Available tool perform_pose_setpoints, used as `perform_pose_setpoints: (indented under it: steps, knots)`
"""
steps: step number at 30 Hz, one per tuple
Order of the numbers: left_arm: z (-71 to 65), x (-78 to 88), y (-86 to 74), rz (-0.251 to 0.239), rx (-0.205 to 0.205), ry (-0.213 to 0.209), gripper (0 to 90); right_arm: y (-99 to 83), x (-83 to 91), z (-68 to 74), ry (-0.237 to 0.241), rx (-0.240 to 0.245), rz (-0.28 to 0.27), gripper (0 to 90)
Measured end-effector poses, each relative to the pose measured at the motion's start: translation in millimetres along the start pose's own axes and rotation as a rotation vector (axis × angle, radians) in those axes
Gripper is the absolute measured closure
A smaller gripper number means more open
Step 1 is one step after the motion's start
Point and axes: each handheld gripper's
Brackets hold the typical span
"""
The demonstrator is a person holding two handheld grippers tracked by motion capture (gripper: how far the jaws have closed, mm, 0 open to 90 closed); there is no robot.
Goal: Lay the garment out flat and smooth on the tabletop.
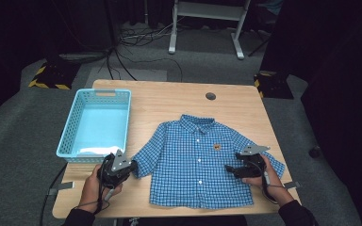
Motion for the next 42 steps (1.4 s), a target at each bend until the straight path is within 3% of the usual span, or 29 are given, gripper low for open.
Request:
perform_pose_setpoints:
  steps: [13,19,26,35,42]
  knots:
    - [6.2,6.3,-12.9,-0.006,0.024,0.017,89.4,-0.1,0.1,-0.7,0.002,0.006,0.000,26.9]
    - [11.8,12.1,-24.1,-0.021,0.054,0.023,89.4,0.0,-0.1,-2.3,0.008,0.015,0.000,26.8]
    - [16.8,17.6,-40.3,-0.025,0.069,-0.005,89.3,0.7,0.0,-6.5,0.019,0.029,0.006,26.8]
    - [29.8,20.4,-61.8,-0.052,0.149,-0.025,89.2,-2.2,0.9,-12.3,0.029,0.043,-0.004,26.9]
    - [33.9,18.1,-75.0,-0.020,0.170,-0.003,89.0,-4.5,1.7,-12.9,0.027,0.041,-0.011,26.8]
Point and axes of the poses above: each handheld gripper's, and its own axes: x roughly backward along the jaws, y roughly out of its top, z roughly to its left, and after that the axes turned 9 degrees about z, right-handed
